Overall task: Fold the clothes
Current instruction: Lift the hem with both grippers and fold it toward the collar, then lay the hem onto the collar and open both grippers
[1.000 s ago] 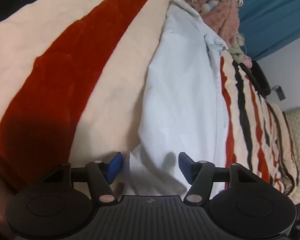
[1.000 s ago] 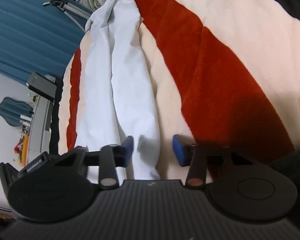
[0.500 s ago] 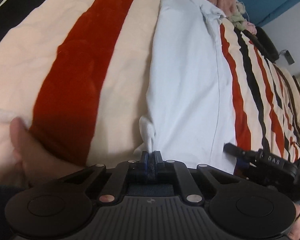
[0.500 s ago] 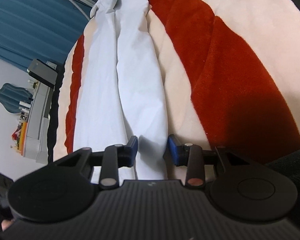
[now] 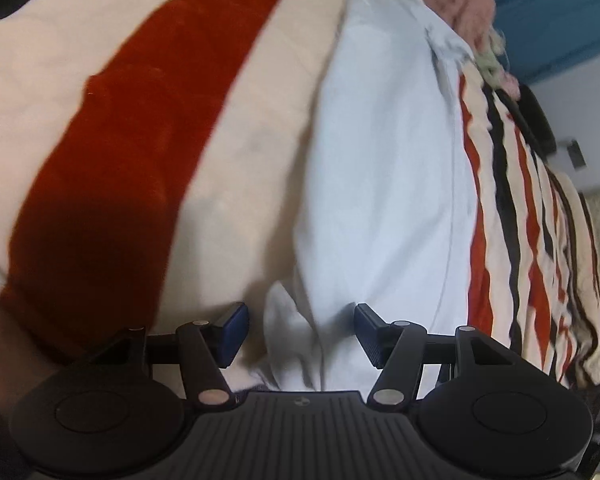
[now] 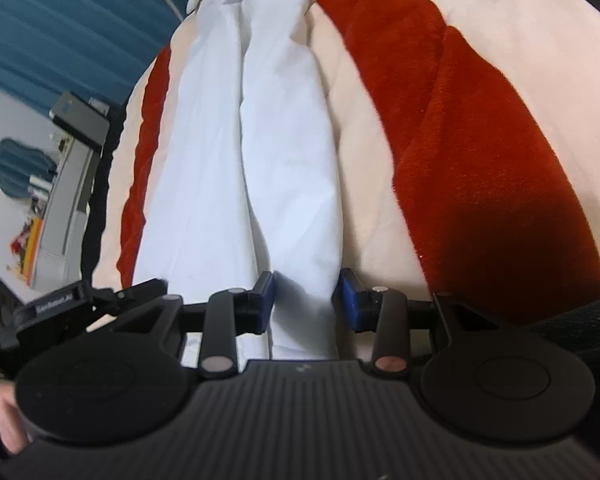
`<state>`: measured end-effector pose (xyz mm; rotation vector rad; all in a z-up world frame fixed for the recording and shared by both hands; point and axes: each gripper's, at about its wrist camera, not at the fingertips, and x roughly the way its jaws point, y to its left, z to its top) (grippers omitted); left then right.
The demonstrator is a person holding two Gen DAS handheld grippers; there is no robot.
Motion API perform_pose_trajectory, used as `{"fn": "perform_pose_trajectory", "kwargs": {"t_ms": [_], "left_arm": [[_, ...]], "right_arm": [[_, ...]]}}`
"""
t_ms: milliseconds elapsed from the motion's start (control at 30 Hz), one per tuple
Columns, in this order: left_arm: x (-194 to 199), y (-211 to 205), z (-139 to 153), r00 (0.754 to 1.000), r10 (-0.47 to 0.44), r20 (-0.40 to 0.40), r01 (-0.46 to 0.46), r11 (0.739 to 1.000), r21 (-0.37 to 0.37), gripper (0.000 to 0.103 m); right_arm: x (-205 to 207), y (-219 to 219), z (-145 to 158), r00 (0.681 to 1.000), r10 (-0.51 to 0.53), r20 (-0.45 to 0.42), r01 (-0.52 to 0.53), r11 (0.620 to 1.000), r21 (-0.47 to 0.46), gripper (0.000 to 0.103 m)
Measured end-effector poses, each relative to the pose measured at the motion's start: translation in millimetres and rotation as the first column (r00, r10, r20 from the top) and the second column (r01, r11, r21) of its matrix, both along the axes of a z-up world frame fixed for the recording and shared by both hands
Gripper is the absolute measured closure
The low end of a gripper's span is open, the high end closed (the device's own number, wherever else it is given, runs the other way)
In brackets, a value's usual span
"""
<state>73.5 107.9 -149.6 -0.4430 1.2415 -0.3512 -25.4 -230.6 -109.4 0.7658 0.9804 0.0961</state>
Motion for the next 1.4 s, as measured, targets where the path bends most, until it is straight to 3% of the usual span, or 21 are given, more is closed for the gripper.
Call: {"fn": "perform_pose_trajectory", "kwargs": {"t_ms": [67,167,200,233,300,500,667,833,933,1100,1233,1400], "left_arm": [[-6,-3,0,1.0,-0.026,-0.003,0.026,1.0,0.008,0.045],[-12,-3,-1,0.999,-0.046,-0.011,0.046,0.999,0.025,0.065],[-14,-3,0,0.999,-0.046,-0.007,0.046,0.999,0.017,0.077],[-15,-1,1,0.999,-0.041,-0.004,0.041,0.999,0.002,0.087],[-16,5,6,1.0,-0.019,0.003,0.019,0.999,-0.038,0.092],[-24,21,54,0.994,0.062,0.088,-0.039,0.97,-0.242,0.094],[-49,16,109,0.977,0.068,0.2,0.004,0.94,-0.341,0.094],[-78,10,141,0.972,0.069,0.226,0.031,0.909,-0.415,0.094],[-98,13,138,0.978,0.073,0.195,0.022,0.895,-0.446,0.094],[-109,10,110,0.988,0.086,0.126,-0.02,0.891,-0.454,0.094],[-83,7,90,0.99,0.109,0.094,-0.055,0.889,-0.456,0.094],[-38,-5,91,0.987,0.12,0.108,-0.06,0.894,-0.444,0.094]], "right_arm": [[-2,3,-2,1.0,0.031,0.0,-0.031,0.999,0.02,0.064],[-5,9,-1,0.999,0.034,0.005,-0.034,0.999,0.007,0.066],[-7,10,0,1.0,0.028,0.007,-0.027,1.0,-0.006,0.068],[-8,11,2,1.0,0.02,0.01,-0.02,1.0,-0.017,0.082],[-12,8,5,1.0,-0.001,0.027,0.002,1.0,-0.004,0.093],[-30,-15,39,0.984,-0.074,0.165,0.061,0.995,0.085,0.098],[-50,-39,89,0.939,-0.155,0.306,0.109,0.981,0.161,0.098],[-79,-54,120,0.894,-0.196,0.403,0.125,0.973,0.194,0.098],[-103,-57,122,0.888,-0.19,0.418,0.119,0.975,0.188,0.098],[-116,-57,97,0.909,-0.203,0.365,0.124,0.966,0.228,0.098],[-101,-57,89,0.915,-0.214,0.342,0.137,0.962,0.236,0.098],[-67,-66,88,0.907,-0.243,0.345,0.164,0.956,0.243,0.098]]}}
